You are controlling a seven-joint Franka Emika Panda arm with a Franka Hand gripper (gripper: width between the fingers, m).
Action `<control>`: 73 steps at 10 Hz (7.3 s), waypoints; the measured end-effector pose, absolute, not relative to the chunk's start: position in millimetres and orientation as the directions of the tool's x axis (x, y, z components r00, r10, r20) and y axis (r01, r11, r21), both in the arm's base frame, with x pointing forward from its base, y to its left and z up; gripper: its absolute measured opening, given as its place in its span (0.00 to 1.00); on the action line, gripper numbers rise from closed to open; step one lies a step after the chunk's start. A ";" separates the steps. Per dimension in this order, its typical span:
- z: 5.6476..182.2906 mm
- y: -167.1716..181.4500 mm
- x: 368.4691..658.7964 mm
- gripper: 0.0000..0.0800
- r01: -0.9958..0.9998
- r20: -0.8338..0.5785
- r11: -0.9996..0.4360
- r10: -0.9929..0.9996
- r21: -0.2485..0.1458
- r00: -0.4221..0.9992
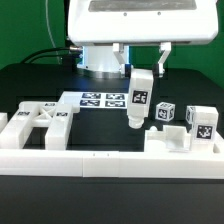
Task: Assemble chair
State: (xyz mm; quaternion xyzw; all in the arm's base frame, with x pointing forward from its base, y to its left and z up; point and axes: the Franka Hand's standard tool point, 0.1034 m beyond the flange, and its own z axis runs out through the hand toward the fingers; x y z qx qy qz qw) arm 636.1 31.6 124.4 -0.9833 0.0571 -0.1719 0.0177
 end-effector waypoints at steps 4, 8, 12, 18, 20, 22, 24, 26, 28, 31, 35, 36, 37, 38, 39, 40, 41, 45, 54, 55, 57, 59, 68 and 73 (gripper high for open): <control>121.0 37.6 643.5 0.36 -0.103 0.371 -0.993 -0.114 -0.052 0.921; 116.6 44.2 637.9 0.36 -0.099 0.427 -0.994 -0.111 -0.052 0.898; 112.7 45.6 636.6 0.36 -0.096 0.423 -0.994 -0.108 -0.049 0.900; 96.1 51.1 634.4 0.36 -0.087 0.407 -0.995 -0.096 -0.040 0.908; 94.2 51.9 634.2 0.36 -0.084 0.424 -0.996 -0.091 -0.036 0.901; 93.7 53.9 634.3 0.36 -0.079 0.465 -0.996 -0.084 -0.031 0.881; 93.8 55.1 635.6 0.39 -0.074 0.482 -0.997 -0.078 -0.027 0.872; 94.0 55.2 635.7 0.66 -0.074 0.480 -0.997 -0.078 -0.028 0.874; 101.3 51.3 637.4 0.78 -0.070 0.468 -0.997 -0.075 -0.028 0.880; 115.9 34.6 645.6 0.81 -0.057 0.457 -0.998 -0.060 -0.020 0.887; 116.1 30.0 648.1 0.81 -0.039 0.430 -0.999 -0.042 -0.015 0.902; 116.5 29.5 649.1 0.81 -0.040 0.429 -0.999 -0.043 -0.016 0.903; 116.1 27.5 650.4 0.81 -0.044 0.412 -0.999 -0.048 -0.020 0.910; 114.8 31.3 650.3 0.81 -0.053 0.331 -0.998 -0.064 -0.042 0.942; 116.8 33.9 654.5 0.81 -0.051 0.252 -0.997 -0.064 -0.057 0.966; 116.6 30.1 662.2 0.81 -0.047 0.234 -0.997 -0.059 -0.058 0.970; 113.2 31.9 654.9 0.81 -0.051 0.143 -0.996 -0.061 -0.071 0.988; 108.2 36.3 653.2 0.81 -0.173 -0.035 -0.981 -0.170 -0.089 0.985; 91.3 28.9 654.6 0.81 -0.242 -0.250 -0.968 -0.219 -0.066 0.943; 90.5 29.2 654.7 0.78 -0.245 -0.251 -0.967 -0.222 -0.065 0.942; 90.4 32.8 655.2 0.55 -0.246 -0.251 -0.967 -0.223 -0.065 0.942; 89.8 35.4 656.4 0.36 -0.241 -0.243 -0.968 -0.218 -0.067 0.945; 88.4 41.2 661.8 0.36 -0.781 -0.177 -0.622 -0.775 0.047 0.607; 89.2 43.3 658.4 0.36 -0.975 -0.113 -0.203 -0.975 0.092 0.192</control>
Offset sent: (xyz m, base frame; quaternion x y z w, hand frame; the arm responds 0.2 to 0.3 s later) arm 0.0000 0.0000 0.0000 0.0000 0.0650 0.0000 0.9979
